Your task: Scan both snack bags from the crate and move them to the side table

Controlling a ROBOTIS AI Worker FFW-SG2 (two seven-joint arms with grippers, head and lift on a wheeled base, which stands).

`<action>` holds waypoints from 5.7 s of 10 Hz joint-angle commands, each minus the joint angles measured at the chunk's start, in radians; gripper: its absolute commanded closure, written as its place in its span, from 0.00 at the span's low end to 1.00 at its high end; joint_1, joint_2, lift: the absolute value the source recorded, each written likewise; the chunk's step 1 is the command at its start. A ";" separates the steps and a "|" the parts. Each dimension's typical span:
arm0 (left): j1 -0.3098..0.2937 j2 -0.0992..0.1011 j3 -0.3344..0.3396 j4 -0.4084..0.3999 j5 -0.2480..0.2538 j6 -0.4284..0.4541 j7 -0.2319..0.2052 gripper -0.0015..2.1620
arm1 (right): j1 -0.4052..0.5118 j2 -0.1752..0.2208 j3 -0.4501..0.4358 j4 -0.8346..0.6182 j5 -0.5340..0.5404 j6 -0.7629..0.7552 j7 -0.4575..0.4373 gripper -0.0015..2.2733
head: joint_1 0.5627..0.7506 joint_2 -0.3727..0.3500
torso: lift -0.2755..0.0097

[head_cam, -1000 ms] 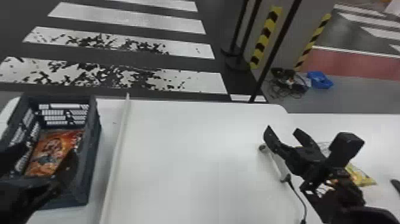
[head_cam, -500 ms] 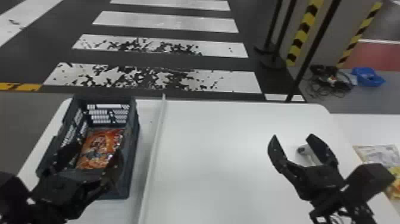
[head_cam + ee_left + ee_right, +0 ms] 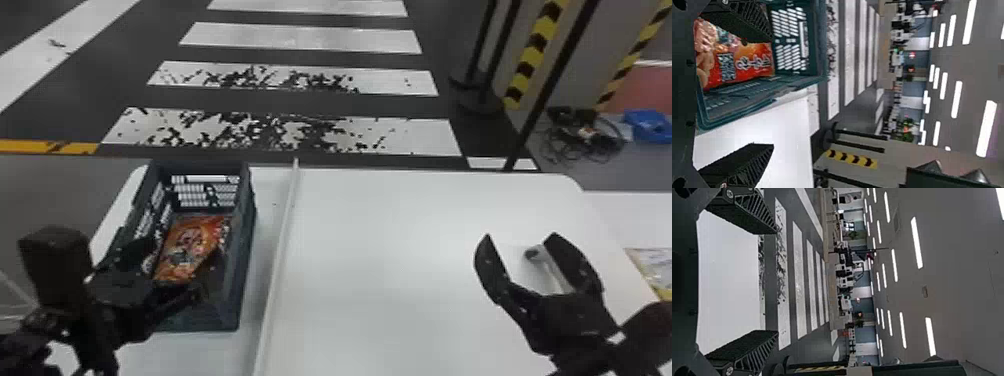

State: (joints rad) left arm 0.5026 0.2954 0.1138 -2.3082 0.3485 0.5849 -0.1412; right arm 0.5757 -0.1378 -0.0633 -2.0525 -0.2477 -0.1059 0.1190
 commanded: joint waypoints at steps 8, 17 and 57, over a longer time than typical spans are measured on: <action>-0.389 -0.041 0.118 0.096 0.040 0.500 0.080 0.02 | 0.000 -0.060 0.010 -0.009 -0.022 0.016 0.010 0.04 | 0.70 0.61 | 0.63; -0.573 -0.052 -0.031 0.357 -0.049 0.583 0.178 0.17 | -0.023 -0.088 0.000 0.020 -0.056 0.016 0.011 0.04 | 0.70 0.59 | 0.63; -0.403 -0.110 -0.065 -0.020 -0.195 0.451 0.264 0.83 | 0.064 -0.128 -0.036 0.029 -0.202 -0.211 0.056 0.04 | 0.70 0.51 | 0.63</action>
State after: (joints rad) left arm 0.0895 0.1789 0.0489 -2.3388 0.1579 1.0839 0.1217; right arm 0.6349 -0.2657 -0.0948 -2.0235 -0.4369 -0.3075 0.1751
